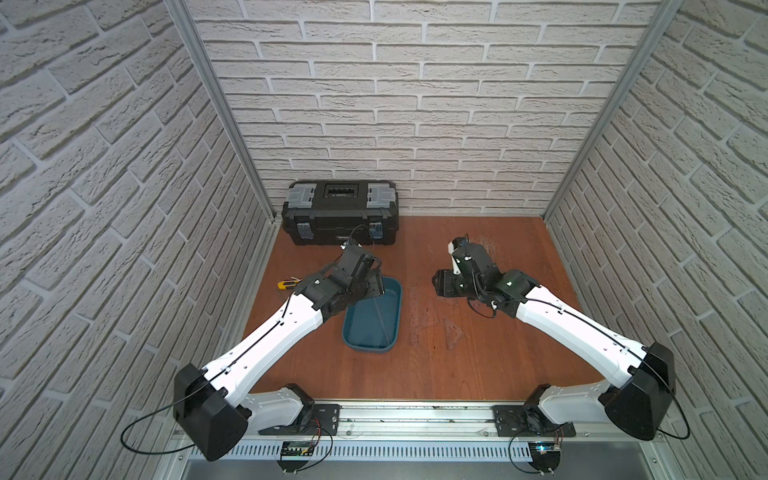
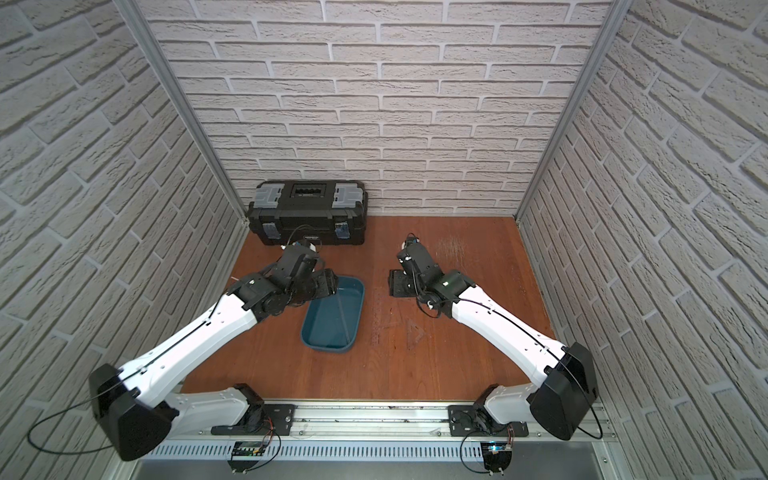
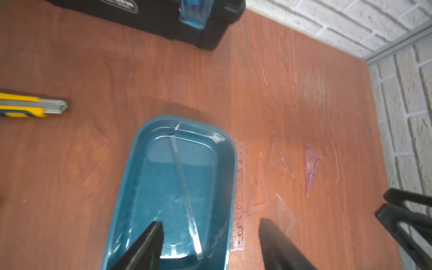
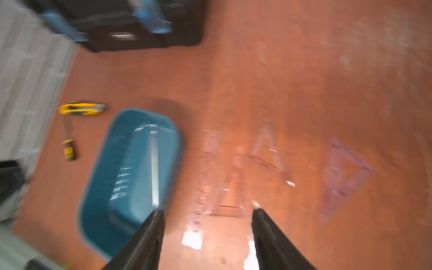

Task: Put the scattered rulers into the storage box
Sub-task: Place the ruler in the storage box, then move the storage box to the center of the board.

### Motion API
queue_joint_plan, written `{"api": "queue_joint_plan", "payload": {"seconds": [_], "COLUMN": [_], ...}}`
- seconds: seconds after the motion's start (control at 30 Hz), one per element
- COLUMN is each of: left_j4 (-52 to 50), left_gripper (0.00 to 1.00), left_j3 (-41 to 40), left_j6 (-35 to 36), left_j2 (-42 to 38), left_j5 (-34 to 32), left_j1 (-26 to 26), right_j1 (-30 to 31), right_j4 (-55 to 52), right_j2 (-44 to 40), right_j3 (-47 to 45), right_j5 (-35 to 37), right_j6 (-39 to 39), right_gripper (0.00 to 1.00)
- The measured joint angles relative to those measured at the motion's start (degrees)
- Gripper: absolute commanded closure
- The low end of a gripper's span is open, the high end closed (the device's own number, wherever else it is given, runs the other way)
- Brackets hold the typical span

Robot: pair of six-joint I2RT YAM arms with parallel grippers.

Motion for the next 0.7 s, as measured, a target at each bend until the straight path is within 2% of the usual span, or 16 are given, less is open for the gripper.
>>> {"api": "queue_joint_plan", "payload": {"seconds": [0.3, 0.7], "left_j4": [3.67, 9.27], "left_gripper": [0.33, 0.34], "left_j3": [5.75, 9.86], "left_j6": [0.76, -2.75], "left_j2": [14.4, 28.98], "left_j5": [2.99, 7.65], "left_j1": [-4.79, -11.5], "right_j1": [-7.41, -8.17], "right_j4": [-2.29, -0.68], "right_j2": [-0.63, -0.55], "right_j3": [-9.51, -13.33], "right_j5": [-3.21, -6.88], "right_j6": [0.17, 0.76], "right_gripper": [0.48, 0.51]}}
